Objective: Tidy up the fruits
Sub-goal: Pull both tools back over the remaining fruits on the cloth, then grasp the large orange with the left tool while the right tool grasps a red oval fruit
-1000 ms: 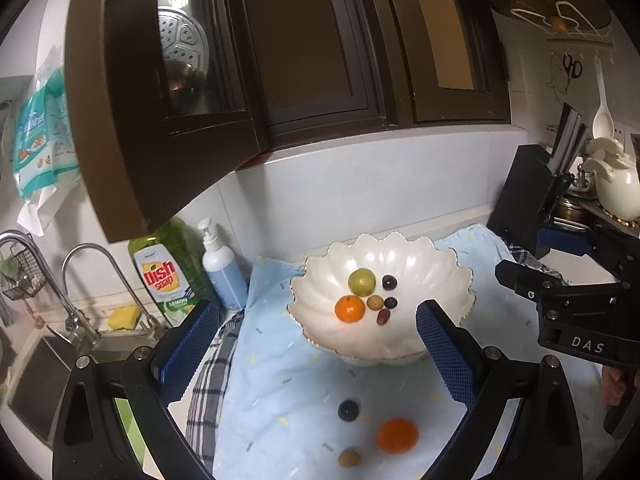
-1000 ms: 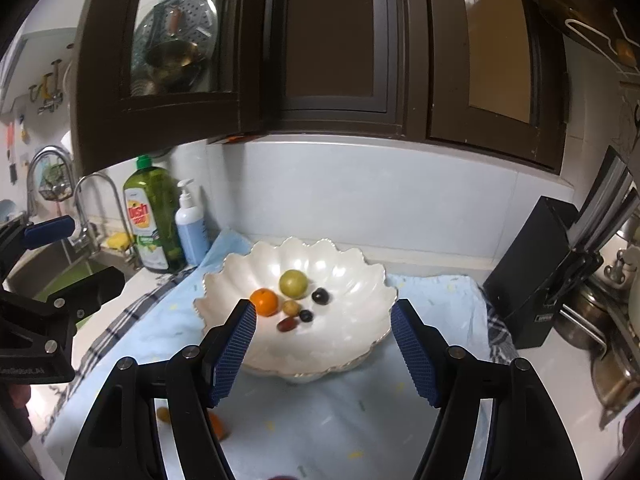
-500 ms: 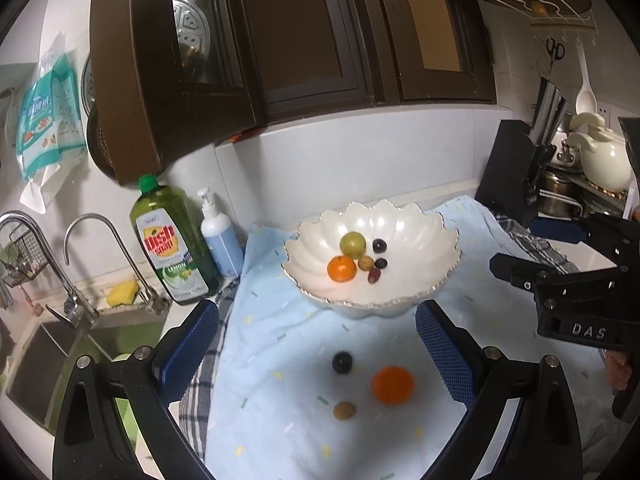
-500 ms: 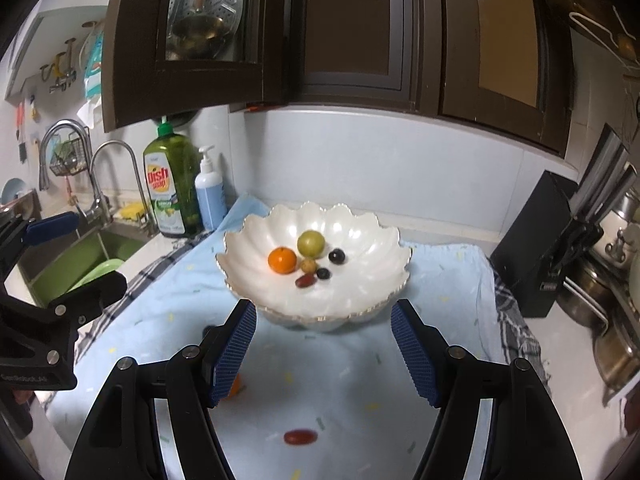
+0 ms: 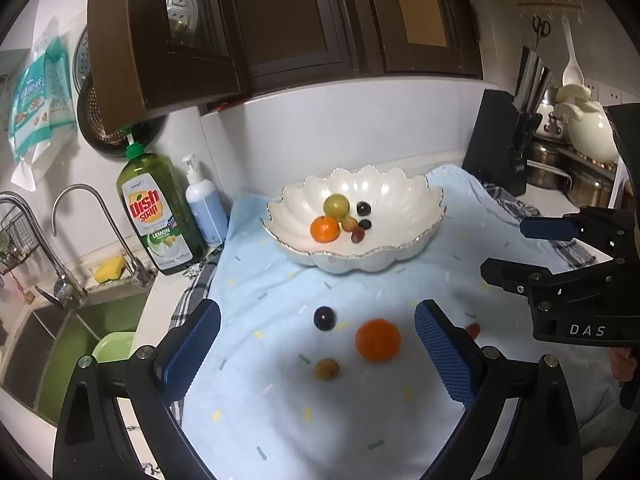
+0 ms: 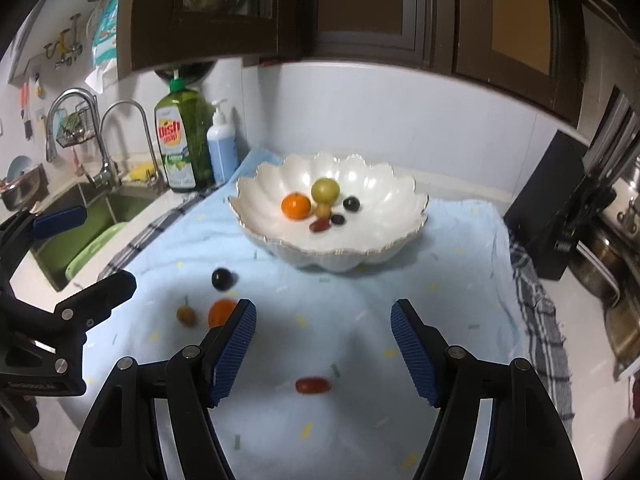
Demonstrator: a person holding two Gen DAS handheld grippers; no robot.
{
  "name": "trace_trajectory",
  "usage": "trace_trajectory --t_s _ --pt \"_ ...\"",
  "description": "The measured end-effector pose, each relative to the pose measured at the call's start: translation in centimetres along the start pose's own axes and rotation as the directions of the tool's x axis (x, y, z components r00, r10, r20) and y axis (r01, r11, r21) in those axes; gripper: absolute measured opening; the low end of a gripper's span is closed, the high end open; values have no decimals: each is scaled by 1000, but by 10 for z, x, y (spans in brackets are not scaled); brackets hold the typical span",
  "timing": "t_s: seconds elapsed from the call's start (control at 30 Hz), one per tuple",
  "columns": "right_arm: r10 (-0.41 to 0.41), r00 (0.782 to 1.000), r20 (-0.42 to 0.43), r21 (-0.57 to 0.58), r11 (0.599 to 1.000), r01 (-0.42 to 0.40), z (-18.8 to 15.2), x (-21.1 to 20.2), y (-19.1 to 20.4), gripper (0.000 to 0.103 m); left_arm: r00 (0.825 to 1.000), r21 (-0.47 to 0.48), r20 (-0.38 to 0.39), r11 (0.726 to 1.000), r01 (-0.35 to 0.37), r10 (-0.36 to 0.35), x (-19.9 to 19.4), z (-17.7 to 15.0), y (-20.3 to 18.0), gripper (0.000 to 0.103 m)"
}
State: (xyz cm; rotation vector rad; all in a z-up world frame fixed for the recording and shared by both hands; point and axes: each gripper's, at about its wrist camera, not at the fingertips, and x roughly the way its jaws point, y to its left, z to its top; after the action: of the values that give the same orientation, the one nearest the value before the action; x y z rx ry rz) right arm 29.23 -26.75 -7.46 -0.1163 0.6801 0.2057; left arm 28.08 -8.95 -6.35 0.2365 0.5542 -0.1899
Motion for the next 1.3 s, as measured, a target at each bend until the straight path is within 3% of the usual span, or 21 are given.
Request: trace_trajectory --t_s 0.4,0.87,1.3 --pt "1 996 -94 7 1000 0 -29 17 0 71 998 32 -54 999 21 -20 17 -27 -15 97" --pt "27 986 -162 29 999 -23 -52 41 5 69 992 36 -113 998 60 -56 46 -41 -20 87" --pt "32 982 -187 37 999 -25 -57 60 6 55 983 70 -138 989 128 -117 77 -36 -35 77"
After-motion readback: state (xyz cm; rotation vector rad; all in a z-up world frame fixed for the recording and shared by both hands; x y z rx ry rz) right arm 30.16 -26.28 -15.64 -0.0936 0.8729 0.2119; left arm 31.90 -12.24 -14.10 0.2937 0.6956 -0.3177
